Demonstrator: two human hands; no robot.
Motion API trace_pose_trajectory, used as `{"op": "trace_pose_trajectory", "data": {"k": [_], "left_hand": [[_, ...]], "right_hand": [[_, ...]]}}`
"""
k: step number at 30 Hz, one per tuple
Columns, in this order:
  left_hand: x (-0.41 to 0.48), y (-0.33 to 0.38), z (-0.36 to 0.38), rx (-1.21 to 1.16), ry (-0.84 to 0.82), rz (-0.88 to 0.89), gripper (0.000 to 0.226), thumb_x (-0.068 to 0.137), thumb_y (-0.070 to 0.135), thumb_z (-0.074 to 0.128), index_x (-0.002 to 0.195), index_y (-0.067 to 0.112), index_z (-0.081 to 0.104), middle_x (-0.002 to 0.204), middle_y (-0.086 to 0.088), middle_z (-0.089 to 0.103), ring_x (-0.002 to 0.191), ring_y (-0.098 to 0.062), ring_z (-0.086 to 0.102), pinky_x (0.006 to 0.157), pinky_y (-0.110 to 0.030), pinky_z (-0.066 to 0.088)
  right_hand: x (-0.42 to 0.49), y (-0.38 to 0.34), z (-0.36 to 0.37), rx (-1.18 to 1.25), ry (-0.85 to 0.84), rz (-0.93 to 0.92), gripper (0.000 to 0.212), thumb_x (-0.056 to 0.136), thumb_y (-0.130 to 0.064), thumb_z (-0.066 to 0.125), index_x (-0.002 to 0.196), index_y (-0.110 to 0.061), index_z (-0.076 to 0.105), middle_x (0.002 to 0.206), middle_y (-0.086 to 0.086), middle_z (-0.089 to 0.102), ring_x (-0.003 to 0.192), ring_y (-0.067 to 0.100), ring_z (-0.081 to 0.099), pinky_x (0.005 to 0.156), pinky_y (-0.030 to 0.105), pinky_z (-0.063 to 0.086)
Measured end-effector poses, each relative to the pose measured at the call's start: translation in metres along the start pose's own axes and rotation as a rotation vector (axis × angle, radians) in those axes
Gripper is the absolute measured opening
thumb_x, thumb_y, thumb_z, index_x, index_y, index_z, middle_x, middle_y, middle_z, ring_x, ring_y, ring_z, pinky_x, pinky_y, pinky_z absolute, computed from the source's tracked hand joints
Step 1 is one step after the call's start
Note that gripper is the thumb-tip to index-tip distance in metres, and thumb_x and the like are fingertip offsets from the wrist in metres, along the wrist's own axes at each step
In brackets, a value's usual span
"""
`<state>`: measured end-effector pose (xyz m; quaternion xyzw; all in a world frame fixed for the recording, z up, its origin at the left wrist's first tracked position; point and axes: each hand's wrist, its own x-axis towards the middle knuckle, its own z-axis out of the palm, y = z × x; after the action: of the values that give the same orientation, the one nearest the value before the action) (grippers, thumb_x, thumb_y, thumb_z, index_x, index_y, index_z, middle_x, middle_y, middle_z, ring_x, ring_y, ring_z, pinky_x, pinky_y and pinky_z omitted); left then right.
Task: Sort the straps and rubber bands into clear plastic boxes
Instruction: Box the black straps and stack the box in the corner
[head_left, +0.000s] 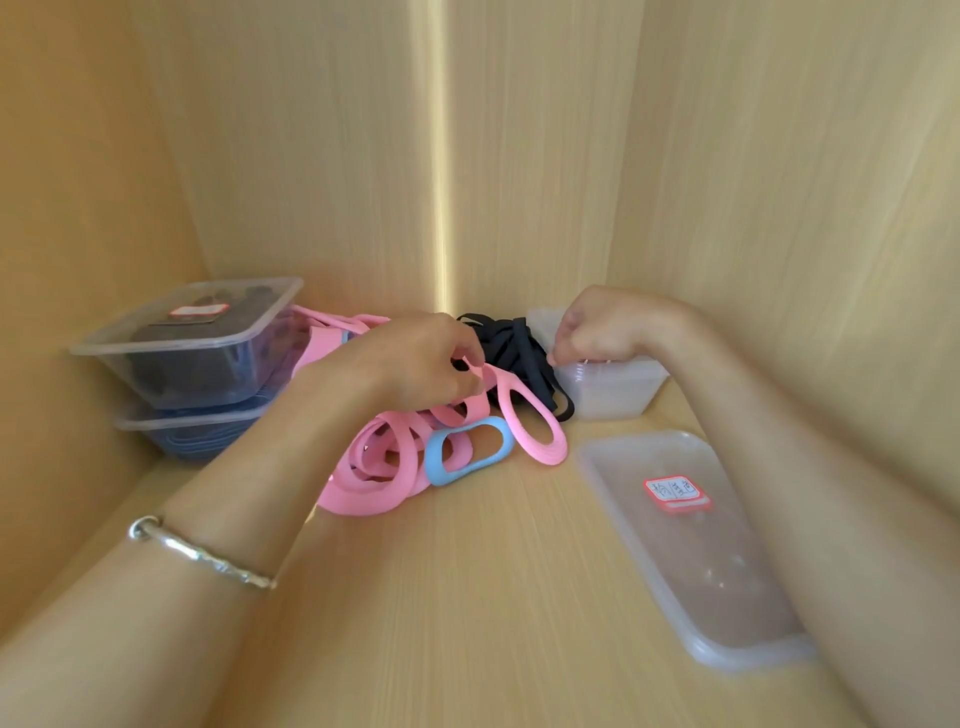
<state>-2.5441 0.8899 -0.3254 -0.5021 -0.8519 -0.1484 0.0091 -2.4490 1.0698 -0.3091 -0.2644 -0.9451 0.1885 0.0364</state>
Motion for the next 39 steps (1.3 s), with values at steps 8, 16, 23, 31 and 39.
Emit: {"op": "trace_pose_trajectory", "data": {"k": [8, 16, 23, 31, 39], "left_hand": [[-0.011, 0.046, 0.014, -0.007, -0.093, 0.229, 0.028, 0.086, 0.030, 0.065, 0.114, 0.031, 0.066, 0.098, 0.013, 0.067, 0.090, -0.011, 0.064, 0.084, -0.022, 0.045], [-0.020, 0.076, 0.058, 0.031, -0.275, 0.498, 0.053, 0.077, 0.044, 0.074, 0.127, 0.040, 0.058, 0.121, 0.014, 0.055, 0.114, -0.007, 0.050, 0.094, -0.031, 0.044], [-0.014, 0.066, 0.052, -0.035, -0.152, 0.549, 0.026, 0.087, 0.040, 0.066, 0.113, 0.038, 0.069, 0.109, 0.013, 0.063, 0.103, -0.005, 0.056, 0.087, -0.036, 0.048], [-0.011, 0.064, 0.056, 0.048, 0.330, 0.609, 0.025, 0.090, 0.032, 0.053, 0.104, 0.020, 0.071, 0.102, 0.002, 0.066, 0.077, -0.028, 0.065, 0.062, -0.043, 0.054], [-0.015, 0.073, 0.060, -0.012, 0.026, 0.401, 0.027, 0.082, 0.043, 0.068, 0.075, 0.018, 0.062, 0.080, 0.007, 0.062, 0.077, -0.015, 0.057, 0.072, -0.040, 0.050]], "right_hand": [[-0.010, -0.007, -0.012, 0.077, 0.025, -0.052, 0.024, 0.091, -0.027, 0.063, 0.106, -0.009, 0.067, 0.090, -0.001, 0.067, 0.083, 0.015, 0.068, 0.077, 0.031, 0.051], [-0.015, -0.007, -0.014, 0.077, -0.066, -0.024, 0.029, 0.092, -0.033, 0.062, 0.111, -0.012, 0.065, 0.092, -0.002, 0.067, 0.087, 0.016, 0.067, 0.082, 0.031, 0.051], [-0.019, -0.004, -0.021, 0.110, -0.081, -0.024, 0.032, 0.092, -0.034, 0.061, 0.115, -0.012, 0.063, 0.090, -0.003, 0.067, 0.086, 0.016, 0.069, 0.087, 0.035, 0.051], [-0.035, -0.007, -0.042, 0.132, 0.015, -0.047, 0.031, 0.094, -0.035, 0.059, 0.116, -0.013, 0.062, 0.102, 0.000, 0.069, 0.092, 0.014, 0.069, 0.088, 0.034, 0.052], [-0.034, -0.010, -0.037, 0.097, -0.034, -0.038, 0.031, 0.094, -0.036, 0.059, 0.115, -0.014, 0.061, 0.098, 0.000, 0.069, 0.091, 0.015, 0.070, 0.085, 0.034, 0.051]]}}
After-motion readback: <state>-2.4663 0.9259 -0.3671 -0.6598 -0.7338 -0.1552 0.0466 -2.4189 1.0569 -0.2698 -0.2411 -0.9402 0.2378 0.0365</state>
